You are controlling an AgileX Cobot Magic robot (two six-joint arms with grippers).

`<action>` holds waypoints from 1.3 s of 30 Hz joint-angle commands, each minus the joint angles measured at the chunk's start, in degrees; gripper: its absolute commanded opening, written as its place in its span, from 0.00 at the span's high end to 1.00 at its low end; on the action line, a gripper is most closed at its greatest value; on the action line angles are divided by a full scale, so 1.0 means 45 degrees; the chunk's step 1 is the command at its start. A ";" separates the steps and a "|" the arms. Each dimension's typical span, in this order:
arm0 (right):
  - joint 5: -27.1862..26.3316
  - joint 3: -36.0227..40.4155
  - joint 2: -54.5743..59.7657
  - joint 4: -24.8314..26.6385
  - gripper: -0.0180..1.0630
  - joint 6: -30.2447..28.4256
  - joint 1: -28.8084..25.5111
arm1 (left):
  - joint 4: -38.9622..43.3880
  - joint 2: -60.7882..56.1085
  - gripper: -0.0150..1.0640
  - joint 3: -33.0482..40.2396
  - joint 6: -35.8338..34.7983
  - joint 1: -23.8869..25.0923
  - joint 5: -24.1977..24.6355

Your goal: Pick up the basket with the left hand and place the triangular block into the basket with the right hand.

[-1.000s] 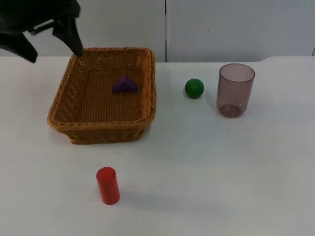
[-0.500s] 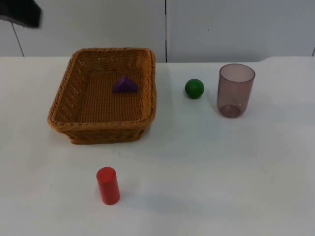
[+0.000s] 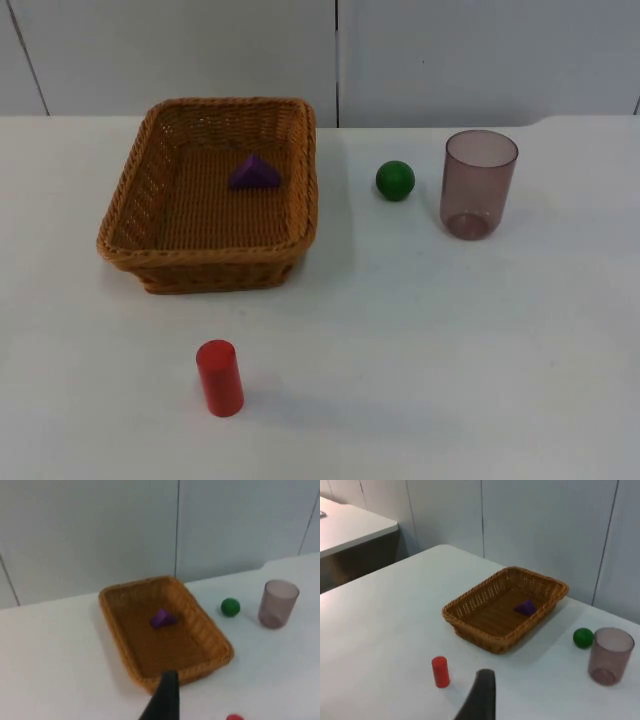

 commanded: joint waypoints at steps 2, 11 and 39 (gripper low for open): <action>0.0945 0.0078 -0.0780 -0.0066 0.27 0.0040 -0.0024 | 0.0691 -0.0762 0.24 0.0081 -0.0579 -0.0089 0.1035; 0.2937 0.0078 -0.2380 -0.0066 0.27 0.0040 -0.0024 | 0.3446 -0.2763 0.24 0.1256 -0.2712 -0.0089 0.2041; 0.4161 0.1718 -0.2994 0.0970 0.27 -0.0873 0.0005 | 0.3450 -0.3296 0.24 0.2472 -0.2517 -0.0089 0.2872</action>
